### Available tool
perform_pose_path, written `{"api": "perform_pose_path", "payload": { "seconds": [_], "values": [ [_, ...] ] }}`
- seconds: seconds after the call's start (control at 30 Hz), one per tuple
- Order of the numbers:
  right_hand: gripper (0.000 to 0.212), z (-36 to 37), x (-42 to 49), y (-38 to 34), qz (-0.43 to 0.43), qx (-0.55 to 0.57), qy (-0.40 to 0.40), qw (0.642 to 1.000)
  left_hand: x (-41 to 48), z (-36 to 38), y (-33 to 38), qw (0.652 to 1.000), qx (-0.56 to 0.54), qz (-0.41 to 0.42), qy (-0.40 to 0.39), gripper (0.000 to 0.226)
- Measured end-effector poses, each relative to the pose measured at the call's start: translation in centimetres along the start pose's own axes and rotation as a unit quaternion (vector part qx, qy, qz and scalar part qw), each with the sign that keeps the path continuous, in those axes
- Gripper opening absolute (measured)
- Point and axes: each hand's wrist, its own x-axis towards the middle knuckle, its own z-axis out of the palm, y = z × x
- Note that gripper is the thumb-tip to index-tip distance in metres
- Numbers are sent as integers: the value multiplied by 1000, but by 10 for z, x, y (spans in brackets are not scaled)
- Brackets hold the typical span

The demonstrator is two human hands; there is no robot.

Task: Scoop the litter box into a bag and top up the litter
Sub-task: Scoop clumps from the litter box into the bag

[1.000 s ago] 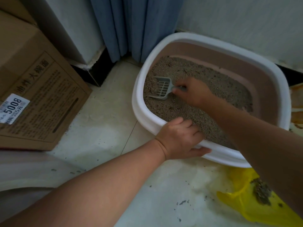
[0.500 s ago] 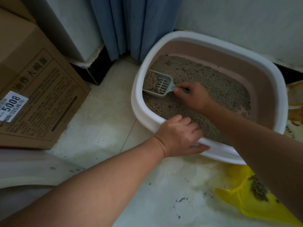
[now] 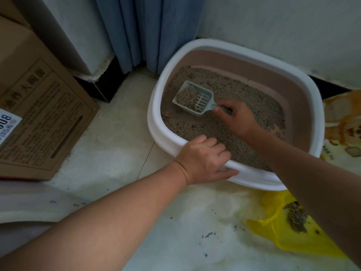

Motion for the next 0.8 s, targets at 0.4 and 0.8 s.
{"api": "perform_pose_path", "payload": {
  "seconds": [0.4, 0.8],
  "values": [
    [24, -35, -66, 20, 8, -33, 32, 999, 0, -4, -2, 999, 26, 20, -30, 47],
    [32, -109, -149, 44, 76, -63, 115, 988, 0, -7, -3, 996, 43, 33, -67, 44]
  ]
}}
